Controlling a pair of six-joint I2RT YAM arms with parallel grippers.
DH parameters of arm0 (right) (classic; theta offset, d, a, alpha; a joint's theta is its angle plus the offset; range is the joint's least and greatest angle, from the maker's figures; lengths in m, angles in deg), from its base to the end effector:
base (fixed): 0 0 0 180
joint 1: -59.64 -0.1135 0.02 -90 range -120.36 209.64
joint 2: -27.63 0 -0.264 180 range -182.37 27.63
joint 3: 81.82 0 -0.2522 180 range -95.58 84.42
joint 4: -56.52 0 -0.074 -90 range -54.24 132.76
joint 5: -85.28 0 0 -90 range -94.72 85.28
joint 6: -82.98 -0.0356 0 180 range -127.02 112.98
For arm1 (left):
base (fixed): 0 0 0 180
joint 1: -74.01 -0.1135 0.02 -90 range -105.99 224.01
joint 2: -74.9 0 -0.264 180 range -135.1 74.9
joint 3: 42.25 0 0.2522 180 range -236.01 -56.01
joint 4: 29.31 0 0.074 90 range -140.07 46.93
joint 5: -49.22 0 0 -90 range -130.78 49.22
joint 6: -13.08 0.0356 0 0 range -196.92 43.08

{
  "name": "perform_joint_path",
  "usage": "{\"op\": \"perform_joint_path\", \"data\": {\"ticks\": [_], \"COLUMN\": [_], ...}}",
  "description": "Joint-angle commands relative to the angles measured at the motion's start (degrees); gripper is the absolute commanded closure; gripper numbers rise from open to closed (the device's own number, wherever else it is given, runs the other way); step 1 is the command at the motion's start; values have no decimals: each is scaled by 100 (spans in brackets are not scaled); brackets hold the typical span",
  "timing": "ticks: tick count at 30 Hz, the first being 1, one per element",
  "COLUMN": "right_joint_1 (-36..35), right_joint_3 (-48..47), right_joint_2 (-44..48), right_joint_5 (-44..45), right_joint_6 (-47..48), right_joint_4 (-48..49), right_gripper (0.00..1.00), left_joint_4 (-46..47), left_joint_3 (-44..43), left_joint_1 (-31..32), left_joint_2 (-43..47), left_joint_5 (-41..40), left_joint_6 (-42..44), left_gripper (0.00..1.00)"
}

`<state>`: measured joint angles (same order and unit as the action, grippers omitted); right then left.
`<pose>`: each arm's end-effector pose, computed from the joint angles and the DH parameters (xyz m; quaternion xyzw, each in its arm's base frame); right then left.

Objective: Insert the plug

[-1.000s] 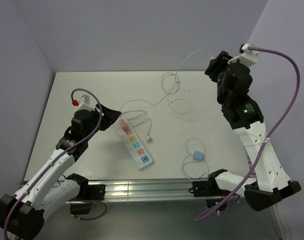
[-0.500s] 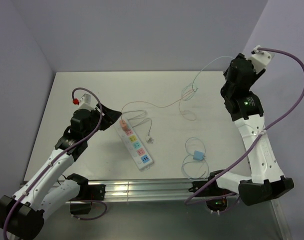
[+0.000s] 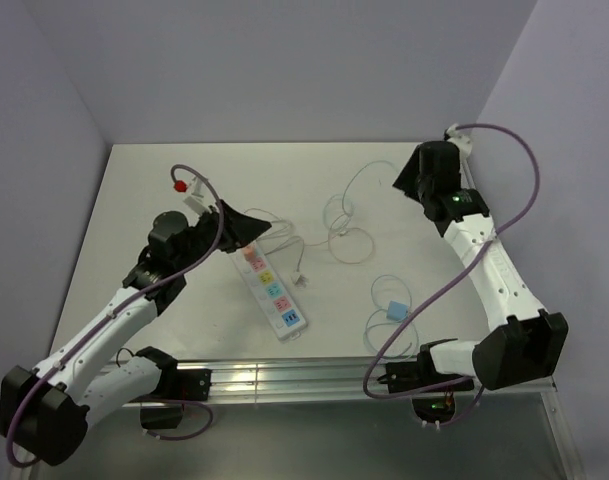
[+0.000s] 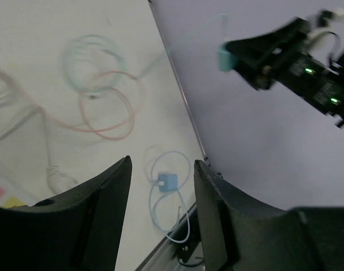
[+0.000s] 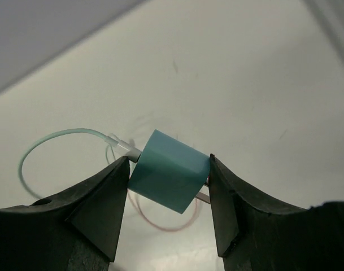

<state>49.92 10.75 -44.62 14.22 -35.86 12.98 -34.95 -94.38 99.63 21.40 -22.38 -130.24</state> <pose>0.2756 0.0355 0.3798 0.2238 0.8213 0.0335 0.5237 0.1954 -0.1062 0.3065 -0.0741 0.7432 -0.5082 0.4288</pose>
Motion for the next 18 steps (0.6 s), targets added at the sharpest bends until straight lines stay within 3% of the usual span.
{"op": "perform_joint_path", "data": {"ticks": [1, 8, 13, 18], "right_joint_1": [13, 14, 14, -39], "right_joint_3": [536, 1688, 2690, 3525], "right_joint_2": [-61, 149, 860, 1722], "right_joint_5": [-1497, -3087, -4361, -4619], "right_joint_6": [-806, -1527, -2528, -4093], "right_joint_4": [200, 806, 1641, 2415], "right_gripper": [100, 100, 100, 100], "left_joint_4": [858, 1104, 1350, 1211], "left_joint_3": [-433, -1058, -1041, -1164], "left_joint_1": [468, 1716, 1989, 2253], "left_joint_2": [-476, -1426, -1787, -1936], "left_joint_5": [683, 210, -19, -633], "left_joint_6": [225, 612, 586, 744], "left_gripper": [47, 46, 43, 41]}}
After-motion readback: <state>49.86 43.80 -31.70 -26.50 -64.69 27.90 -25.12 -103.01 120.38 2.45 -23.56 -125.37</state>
